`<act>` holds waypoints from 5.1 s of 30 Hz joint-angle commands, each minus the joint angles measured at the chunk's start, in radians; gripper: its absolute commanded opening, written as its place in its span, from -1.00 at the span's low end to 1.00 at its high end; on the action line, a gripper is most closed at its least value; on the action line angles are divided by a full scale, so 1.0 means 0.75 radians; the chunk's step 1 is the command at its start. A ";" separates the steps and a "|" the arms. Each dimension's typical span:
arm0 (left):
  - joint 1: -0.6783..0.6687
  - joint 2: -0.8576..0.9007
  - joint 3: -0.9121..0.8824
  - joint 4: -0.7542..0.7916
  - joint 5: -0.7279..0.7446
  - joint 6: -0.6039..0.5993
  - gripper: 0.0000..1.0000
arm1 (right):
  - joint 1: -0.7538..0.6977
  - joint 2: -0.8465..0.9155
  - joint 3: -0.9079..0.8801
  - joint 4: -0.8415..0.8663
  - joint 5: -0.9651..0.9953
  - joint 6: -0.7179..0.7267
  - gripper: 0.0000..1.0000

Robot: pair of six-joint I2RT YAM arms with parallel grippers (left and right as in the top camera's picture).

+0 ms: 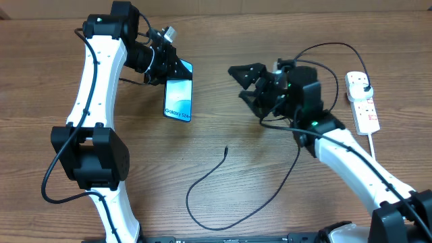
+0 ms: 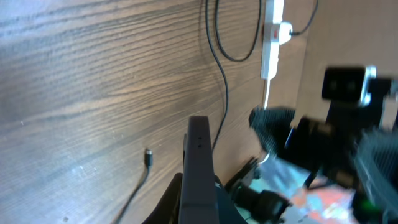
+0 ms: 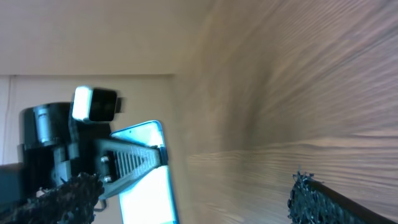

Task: Plug charger to phone and switch on socket
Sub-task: 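Move the right gripper down to the black cable's connector and grasp it, then lift the cable connector with the right gripper toward the phone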

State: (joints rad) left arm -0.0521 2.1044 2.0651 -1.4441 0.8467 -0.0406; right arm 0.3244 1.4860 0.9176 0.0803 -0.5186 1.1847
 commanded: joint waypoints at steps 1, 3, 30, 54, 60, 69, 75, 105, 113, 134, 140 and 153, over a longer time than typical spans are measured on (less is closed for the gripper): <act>0.011 -0.020 0.016 0.004 0.085 0.193 -0.88 | -0.071 -0.006 0.154 -0.099 -0.096 -0.207 0.99; 0.012 -0.020 0.016 0.021 0.127 0.194 -0.92 | -0.104 -0.006 0.259 -0.261 -0.109 -0.299 0.99; 0.019 -0.020 0.016 0.198 0.302 0.093 -0.92 | 0.334 0.279 0.543 -1.508 0.661 -0.332 1.00; 0.016 -0.020 0.016 0.229 0.288 0.084 -0.92 | 0.570 0.432 0.313 -1.114 0.631 -0.217 1.00; 0.015 -0.020 0.016 0.264 0.289 0.067 -0.92 | 0.623 0.433 0.240 -1.032 0.698 -0.216 1.00; 0.013 -0.020 0.016 0.292 0.288 0.063 -0.92 | 0.659 0.439 0.226 -1.016 0.730 -0.228 0.81; 0.010 -0.020 0.016 0.292 0.288 0.053 -0.92 | 0.659 0.495 0.227 -0.983 0.709 -0.228 0.39; 0.008 -0.020 0.016 0.302 0.288 0.053 -0.92 | 0.633 0.506 0.226 -0.945 0.750 -0.222 -0.53; 0.008 -0.020 0.016 0.303 0.288 0.053 -0.92 | 0.623 0.506 0.226 -0.944 0.751 -0.225 -0.53; 0.013 -0.020 0.016 0.432 0.476 -0.026 -0.92 | 0.562 0.505 0.227 -0.797 0.408 -0.372 -0.92; 0.027 -0.020 0.016 0.554 0.676 -0.067 -0.92 | 0.476 0.505 0.227 -0.461 -0.095 -0.425 -0.92; 0.178 -0.020 0.016 0.880 0.823 -0.400 -0.91 | 0.418 0.505 0.227 0.181 -0.576 -0.246 -0.92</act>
State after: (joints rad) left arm 0.0376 2.1044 2.0651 -0.8196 1.3766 -0.2150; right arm 0.6418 1.8603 1.0889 0.1684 -0.8482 0.9661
